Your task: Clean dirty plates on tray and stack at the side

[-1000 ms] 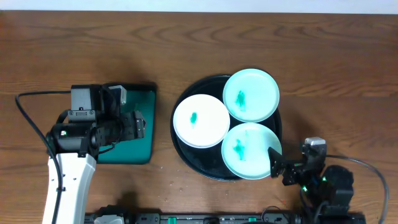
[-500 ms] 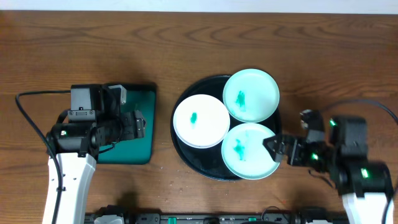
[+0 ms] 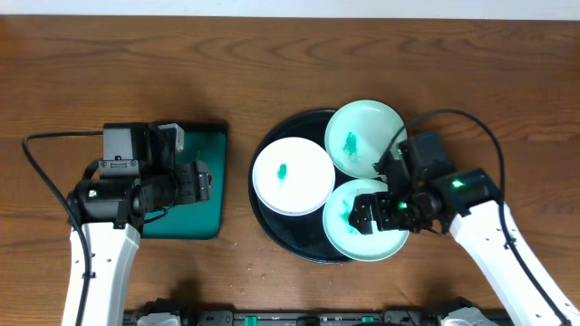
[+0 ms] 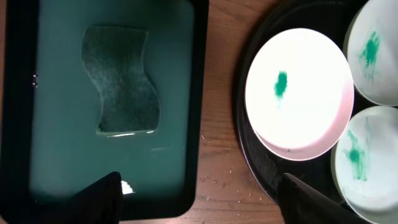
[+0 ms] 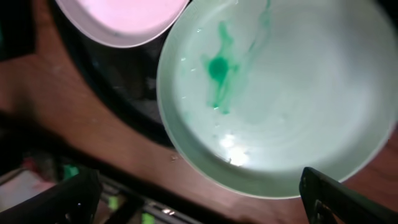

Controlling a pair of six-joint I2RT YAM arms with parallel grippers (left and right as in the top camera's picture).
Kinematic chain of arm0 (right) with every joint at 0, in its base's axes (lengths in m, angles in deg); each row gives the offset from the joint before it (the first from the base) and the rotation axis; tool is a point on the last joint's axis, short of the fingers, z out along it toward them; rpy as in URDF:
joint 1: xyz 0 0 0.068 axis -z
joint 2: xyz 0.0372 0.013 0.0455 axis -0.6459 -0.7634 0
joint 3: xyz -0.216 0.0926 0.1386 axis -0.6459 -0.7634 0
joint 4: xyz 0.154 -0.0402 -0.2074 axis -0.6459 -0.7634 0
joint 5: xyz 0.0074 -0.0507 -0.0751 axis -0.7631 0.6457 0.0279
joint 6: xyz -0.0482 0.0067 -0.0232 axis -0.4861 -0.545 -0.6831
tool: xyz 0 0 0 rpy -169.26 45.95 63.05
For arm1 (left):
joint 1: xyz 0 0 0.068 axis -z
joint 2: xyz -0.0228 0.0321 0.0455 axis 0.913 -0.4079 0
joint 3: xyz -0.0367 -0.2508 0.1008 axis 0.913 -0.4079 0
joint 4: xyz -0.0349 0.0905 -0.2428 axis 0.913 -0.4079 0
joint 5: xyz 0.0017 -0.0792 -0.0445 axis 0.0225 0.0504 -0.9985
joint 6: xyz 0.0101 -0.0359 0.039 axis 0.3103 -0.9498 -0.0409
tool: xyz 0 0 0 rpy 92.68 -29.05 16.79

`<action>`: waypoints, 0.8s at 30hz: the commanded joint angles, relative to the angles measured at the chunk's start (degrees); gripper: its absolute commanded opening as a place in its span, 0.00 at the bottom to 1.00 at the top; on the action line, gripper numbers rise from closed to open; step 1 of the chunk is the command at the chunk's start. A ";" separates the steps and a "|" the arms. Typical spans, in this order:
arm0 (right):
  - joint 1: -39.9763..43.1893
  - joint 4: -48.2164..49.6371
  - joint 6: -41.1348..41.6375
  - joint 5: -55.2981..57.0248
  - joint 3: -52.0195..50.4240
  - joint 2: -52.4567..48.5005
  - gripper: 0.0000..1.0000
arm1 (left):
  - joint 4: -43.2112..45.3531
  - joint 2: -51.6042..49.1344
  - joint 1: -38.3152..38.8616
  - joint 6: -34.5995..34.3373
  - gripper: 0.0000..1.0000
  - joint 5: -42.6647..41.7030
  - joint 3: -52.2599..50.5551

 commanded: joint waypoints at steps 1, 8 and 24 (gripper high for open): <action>-2.01 1.77 1.27 2.67 1.86 0.20 0.99 | -0.11 0.02 -0.20 -1.18 0.91 2.80 1.20; -2.12 4.85 -1.09 -0.61 1.81 0.15 0.99 | -0.07 -5.40 -0.61 -5.31 0.93 11.02 1.20; -3.54 6.03 -0.42 -1.09 1.79 0.13 0.97 | 9.33 -30.67 -1.16 -6.14 0.60 11.32 3.74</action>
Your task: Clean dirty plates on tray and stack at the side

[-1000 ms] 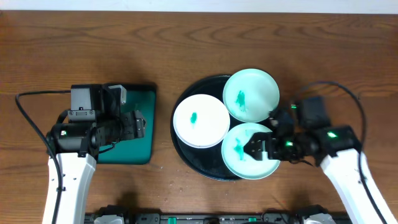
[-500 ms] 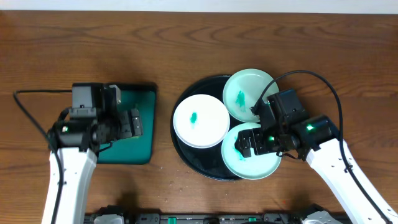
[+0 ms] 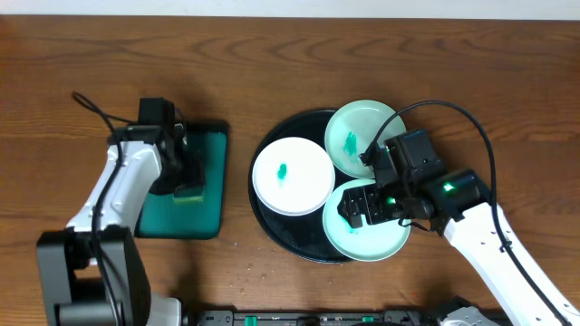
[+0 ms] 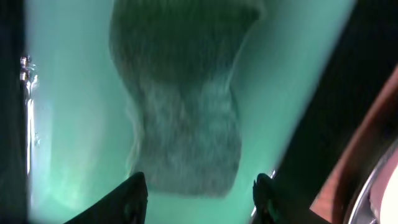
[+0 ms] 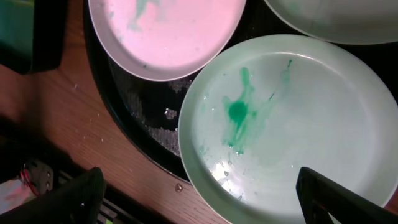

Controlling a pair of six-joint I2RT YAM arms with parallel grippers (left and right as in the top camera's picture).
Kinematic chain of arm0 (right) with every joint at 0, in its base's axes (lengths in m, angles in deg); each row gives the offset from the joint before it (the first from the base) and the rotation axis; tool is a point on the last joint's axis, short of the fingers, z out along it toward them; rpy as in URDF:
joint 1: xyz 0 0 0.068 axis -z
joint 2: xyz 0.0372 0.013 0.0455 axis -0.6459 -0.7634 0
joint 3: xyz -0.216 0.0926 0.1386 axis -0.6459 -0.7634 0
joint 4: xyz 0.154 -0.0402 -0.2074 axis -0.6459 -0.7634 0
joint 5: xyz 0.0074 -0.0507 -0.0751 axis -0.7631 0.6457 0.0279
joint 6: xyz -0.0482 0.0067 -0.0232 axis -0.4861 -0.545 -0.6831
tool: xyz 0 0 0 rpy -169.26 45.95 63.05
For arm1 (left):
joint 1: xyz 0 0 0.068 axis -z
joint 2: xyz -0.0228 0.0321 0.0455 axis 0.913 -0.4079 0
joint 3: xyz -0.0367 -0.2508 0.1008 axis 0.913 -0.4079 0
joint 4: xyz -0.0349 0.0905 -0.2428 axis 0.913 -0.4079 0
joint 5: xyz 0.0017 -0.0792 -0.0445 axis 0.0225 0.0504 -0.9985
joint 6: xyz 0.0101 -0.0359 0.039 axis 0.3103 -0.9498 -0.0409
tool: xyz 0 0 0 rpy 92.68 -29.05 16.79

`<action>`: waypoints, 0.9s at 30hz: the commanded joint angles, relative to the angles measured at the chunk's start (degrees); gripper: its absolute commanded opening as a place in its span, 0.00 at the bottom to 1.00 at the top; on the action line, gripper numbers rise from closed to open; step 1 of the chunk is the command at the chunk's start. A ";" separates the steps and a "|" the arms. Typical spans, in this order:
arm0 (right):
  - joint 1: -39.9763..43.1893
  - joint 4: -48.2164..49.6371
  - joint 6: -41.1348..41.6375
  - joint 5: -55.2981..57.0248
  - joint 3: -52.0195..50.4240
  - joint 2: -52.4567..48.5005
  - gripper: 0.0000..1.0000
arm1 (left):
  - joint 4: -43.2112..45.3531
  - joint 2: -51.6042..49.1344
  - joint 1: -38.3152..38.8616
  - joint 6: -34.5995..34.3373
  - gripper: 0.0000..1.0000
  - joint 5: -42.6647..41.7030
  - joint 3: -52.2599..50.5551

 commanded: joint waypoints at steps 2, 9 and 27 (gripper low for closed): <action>-0.72 -0.17 0.04 -0.76 1.09 0.09 0.96 | 2.19 -2.86 -0.72 -1.40 0.59 2.21 2.03; -1.88 0.04 0.07 -0.76 1.09 -0.94 0.95 | 7.30 -4.59 -2.78 -2.69 0.51 4.07 2.03; -1.92 1.49 1.57 -2.03 1.09 -6.69 0.91 | 8.61 -5.51 -2.91 -2.93 0.48 0.92 2.01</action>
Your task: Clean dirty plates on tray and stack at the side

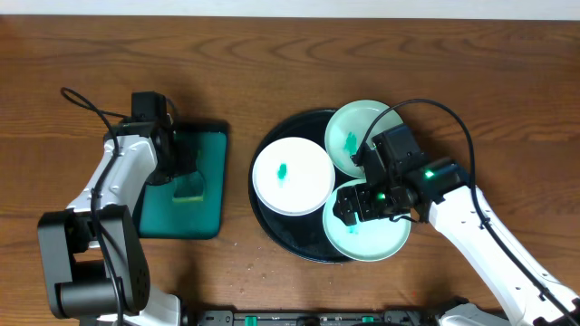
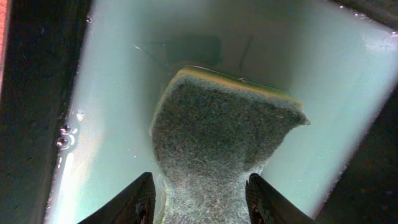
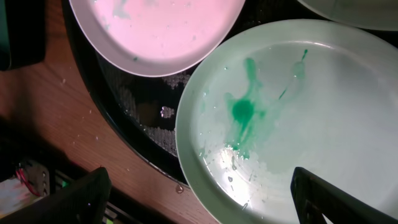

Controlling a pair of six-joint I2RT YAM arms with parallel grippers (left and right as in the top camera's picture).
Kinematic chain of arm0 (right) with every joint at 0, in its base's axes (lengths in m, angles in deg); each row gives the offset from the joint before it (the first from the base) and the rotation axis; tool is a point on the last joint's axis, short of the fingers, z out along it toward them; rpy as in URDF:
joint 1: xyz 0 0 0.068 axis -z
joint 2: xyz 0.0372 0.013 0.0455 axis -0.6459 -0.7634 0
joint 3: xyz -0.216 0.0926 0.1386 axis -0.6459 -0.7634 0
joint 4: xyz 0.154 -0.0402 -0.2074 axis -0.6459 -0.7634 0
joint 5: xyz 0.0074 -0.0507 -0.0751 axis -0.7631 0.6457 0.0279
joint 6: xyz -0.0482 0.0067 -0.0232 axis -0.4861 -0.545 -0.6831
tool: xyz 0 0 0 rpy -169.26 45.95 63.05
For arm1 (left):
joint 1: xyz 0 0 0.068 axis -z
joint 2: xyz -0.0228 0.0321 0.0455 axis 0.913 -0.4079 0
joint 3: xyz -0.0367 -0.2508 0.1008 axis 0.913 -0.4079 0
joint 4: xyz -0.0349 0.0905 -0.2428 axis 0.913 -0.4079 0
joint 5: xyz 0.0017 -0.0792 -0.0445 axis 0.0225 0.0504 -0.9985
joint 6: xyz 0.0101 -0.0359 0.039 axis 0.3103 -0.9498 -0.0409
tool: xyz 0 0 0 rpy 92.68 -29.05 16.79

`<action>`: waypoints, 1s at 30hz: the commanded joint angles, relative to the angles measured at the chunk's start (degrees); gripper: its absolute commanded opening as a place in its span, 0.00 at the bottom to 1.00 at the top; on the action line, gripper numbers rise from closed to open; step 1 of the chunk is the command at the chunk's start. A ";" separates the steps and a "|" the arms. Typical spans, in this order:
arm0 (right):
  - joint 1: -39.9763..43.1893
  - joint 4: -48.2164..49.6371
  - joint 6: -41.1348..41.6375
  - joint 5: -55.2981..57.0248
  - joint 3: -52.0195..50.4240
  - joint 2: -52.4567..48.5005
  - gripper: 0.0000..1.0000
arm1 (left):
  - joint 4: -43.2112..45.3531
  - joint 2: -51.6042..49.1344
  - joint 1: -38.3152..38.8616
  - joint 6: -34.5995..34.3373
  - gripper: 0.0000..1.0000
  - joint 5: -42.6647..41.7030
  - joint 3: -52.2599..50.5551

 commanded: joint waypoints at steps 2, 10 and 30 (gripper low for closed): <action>-1.25 0.17 0.72 -0.92 1.07 -0.37 0.91 | -0.02 -2.23 -0.13 -0.52 0.48 -2.58 1.44; -1.38 0.13 1.07 -0.92 1.07 -0.37 0.89 | 0.02 -7.48 -0.13 -0.52 0.23 -4.02 1.44; -1.18 19.37 5.60 0.66 1.07 -12.39 0.42 | -10.12 19.80 -0.13 -0.04 0.07 -1.64 3.87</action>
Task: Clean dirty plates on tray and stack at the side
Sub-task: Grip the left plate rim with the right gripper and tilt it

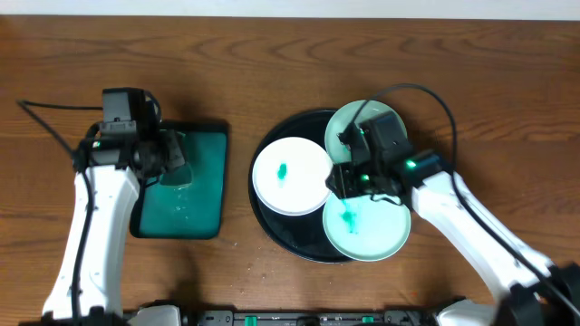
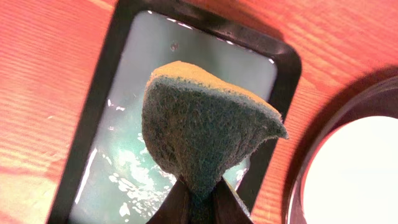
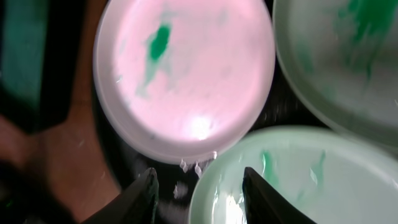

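Note:
My left gripper (image 2: 199,202) is shut on the green scouring sponge (image 2: 205,124), which hangs folded above the teal water basin (image 2: 124,168). On the round black tray (image 1: 272,226) lie a white plate (image 1: 292,177) with a green smear, a stained green plate (image 1: 367,234) at the front and another green plate (image 1: 390,118) at the back. My right gripper (image 3: 200,193) is open low over the tray, where the white plate (image 3: 186,74) meets the front green plate (image 3: 298,186).
The basin (image 1: 195,199) stands left of the black tray on a brown wooden table (image 1: 272,54). Water in it is rippled. My right arm and its cable cross the back green plate.
The sponge lay in the basin between my left fingers; now it is gripped and held up out of the water. My right gripper has moved left, toward the white plate.
At first my left gripper was open beside the basin with the sponge lying flat in the water. Then it was down over the sponge, then astride it, and now it holds it raised. My right gripper stayed open, shifting from the front green plate toward the white one.

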Controlling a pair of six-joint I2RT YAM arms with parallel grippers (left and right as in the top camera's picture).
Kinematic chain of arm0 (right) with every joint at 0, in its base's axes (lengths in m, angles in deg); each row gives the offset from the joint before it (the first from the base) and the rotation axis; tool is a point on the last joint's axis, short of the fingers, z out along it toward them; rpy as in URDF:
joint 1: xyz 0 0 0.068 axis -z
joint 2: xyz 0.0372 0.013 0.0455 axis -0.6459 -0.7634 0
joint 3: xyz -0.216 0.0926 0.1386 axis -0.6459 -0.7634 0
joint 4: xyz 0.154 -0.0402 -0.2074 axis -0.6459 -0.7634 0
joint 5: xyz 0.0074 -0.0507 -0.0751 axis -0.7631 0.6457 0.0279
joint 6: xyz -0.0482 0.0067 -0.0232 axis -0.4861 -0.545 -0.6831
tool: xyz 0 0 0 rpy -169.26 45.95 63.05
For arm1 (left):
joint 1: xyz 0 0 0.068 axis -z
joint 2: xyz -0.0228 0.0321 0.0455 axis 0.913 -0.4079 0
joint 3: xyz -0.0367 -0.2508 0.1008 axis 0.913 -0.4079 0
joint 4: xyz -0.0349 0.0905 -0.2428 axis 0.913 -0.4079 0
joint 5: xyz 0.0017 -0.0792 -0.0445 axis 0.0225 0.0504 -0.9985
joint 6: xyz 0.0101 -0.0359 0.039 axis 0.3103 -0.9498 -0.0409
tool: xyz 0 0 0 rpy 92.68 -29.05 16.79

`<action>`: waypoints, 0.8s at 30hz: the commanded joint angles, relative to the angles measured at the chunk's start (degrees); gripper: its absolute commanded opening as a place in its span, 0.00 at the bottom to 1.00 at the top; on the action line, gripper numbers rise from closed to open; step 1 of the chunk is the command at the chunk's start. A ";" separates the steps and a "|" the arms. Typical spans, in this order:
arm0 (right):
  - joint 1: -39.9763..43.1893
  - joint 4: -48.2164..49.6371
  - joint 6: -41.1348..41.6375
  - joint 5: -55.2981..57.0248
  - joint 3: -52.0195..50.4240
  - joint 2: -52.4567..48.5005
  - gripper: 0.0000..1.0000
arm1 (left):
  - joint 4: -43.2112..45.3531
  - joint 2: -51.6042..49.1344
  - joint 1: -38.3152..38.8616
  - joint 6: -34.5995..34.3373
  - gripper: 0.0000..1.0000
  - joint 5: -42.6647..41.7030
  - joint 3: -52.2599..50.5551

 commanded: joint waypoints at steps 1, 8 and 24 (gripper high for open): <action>-0.11 3.17 3.23 1.84 0.76 -7.19 0.42 | -0.98 1.14 -0.15 -0.22 0.07 0.92 0.96; -0.07 9.90 5.75 2.93 0.79 -17.35 0.40 | -1.05 1.05 -0.15 -1.29 0.07 0.90 0.94; -0.33 11.72 10.38 7.58 0.76 -20.70 0.01 | 0.35 -4.33 -0.15 -3.63 0.07 0.70 0.90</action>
